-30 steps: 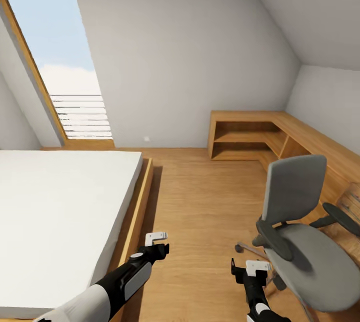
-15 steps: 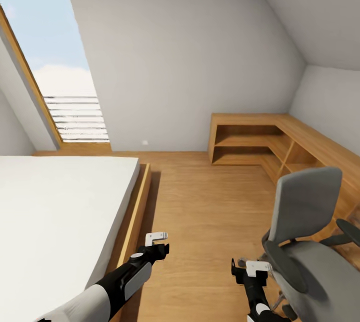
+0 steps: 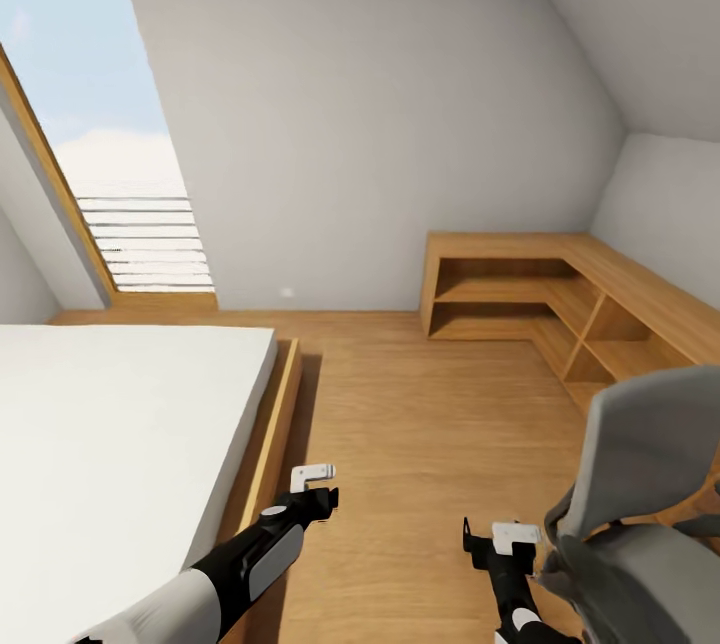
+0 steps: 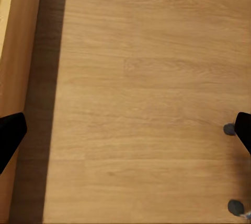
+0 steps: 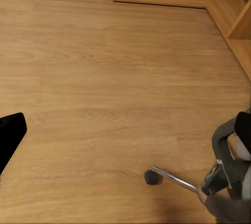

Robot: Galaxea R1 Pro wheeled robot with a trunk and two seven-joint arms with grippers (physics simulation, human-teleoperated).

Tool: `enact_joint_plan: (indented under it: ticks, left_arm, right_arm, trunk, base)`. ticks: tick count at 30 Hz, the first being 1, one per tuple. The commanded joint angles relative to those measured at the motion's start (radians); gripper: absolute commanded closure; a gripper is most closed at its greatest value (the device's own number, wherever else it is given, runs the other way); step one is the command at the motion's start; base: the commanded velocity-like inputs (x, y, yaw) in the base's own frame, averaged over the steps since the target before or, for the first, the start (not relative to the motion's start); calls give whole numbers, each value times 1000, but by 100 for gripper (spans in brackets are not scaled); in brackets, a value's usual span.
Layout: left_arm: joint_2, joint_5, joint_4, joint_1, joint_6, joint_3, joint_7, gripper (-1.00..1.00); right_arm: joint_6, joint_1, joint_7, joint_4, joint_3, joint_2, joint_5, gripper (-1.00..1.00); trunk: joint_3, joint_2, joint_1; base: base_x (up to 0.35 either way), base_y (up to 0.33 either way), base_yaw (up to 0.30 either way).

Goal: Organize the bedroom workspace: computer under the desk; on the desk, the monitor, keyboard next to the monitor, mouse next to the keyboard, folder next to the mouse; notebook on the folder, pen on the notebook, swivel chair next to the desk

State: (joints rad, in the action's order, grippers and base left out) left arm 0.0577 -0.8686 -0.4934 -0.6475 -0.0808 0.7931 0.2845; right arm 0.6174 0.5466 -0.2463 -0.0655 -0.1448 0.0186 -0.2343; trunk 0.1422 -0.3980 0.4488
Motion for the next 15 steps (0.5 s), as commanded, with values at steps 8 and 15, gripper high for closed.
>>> enact_joint_plan:
  ticks: [8,15]
  left_arm:
    - [-1,-6,-2,-1,-2,8,9,-100]
    - [5,-5,-2,-1,-2,10,9,-100]
  right_arm:
    - [2,1,-6,1,-7,0,-10,-100]
    - [2,1,-6,1,-7,-1,-10,-100]
  trunk:
    - [2,-2,1]
    - [2,-2,1]
  base:
    - [330,68,0]
    - [330,3,0]
